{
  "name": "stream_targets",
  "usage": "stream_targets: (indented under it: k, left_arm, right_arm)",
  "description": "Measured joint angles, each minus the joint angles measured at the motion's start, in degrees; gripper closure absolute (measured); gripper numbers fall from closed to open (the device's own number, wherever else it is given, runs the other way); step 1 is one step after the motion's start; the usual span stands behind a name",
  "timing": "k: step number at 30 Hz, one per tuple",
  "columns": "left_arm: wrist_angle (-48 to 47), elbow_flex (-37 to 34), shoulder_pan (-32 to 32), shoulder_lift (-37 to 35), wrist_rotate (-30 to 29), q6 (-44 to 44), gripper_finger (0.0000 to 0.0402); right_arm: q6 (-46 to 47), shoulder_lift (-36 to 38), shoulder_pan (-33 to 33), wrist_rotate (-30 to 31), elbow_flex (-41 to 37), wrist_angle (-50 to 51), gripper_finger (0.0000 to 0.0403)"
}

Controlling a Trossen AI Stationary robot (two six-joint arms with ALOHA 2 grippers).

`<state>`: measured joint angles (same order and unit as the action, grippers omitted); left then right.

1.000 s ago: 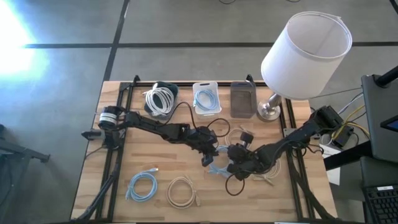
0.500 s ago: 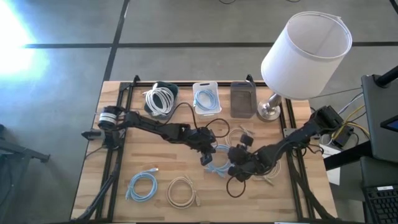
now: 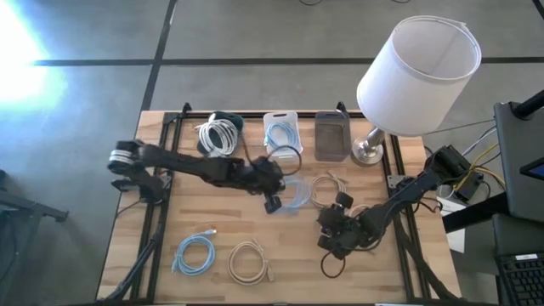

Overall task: Sort HDMI cables
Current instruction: Put the right blue HDMI cable into the white bin

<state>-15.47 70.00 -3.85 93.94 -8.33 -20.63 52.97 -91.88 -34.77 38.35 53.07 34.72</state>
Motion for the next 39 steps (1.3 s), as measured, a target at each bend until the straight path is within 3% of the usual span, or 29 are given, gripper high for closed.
stream_targets:
  k: [9,13,16,24,30,39]
  left_arm:
    - [0.22,0.15,1.05,-13.26,-10.63,6.85,0.0383]
    - [0.45,0.15,3.06,-16.81,-17.8,10.75,0.039]
    - [1.1,0.15,5.97,-17.43,-19.0,10.96,0.038]
    - [6.49,0.11,15.97,-10.31,-16.78,10.18,0.0382]
    - [17.74,0.12,21.86,-1.95,-1.79,10.71,0.0387]
    - [15.51,3.48,25.05,2.68,-1.67,9.65,0.039]
  right_arm:
    - [1.25,0.0,-0.13,0.16,-0.68,-0.27,0.0263]
    - [1.27,0.0,-0.13,0.21,-0.82,-0.36,0.0269]
    - [1.25,0.0,-0.13,0.23,-0.9,-0.5,0.0272]
    - [-0.4,-0.02,-0.1,0.74,-1.09,-0.61,0.0274]
    - [-2.02,-0.07,-0.1,0.85,-1.24,-0.6,0.0268]
    - [-1.38,-0.07,-0.1,0.83,-2.82,-0.84,0.0279]
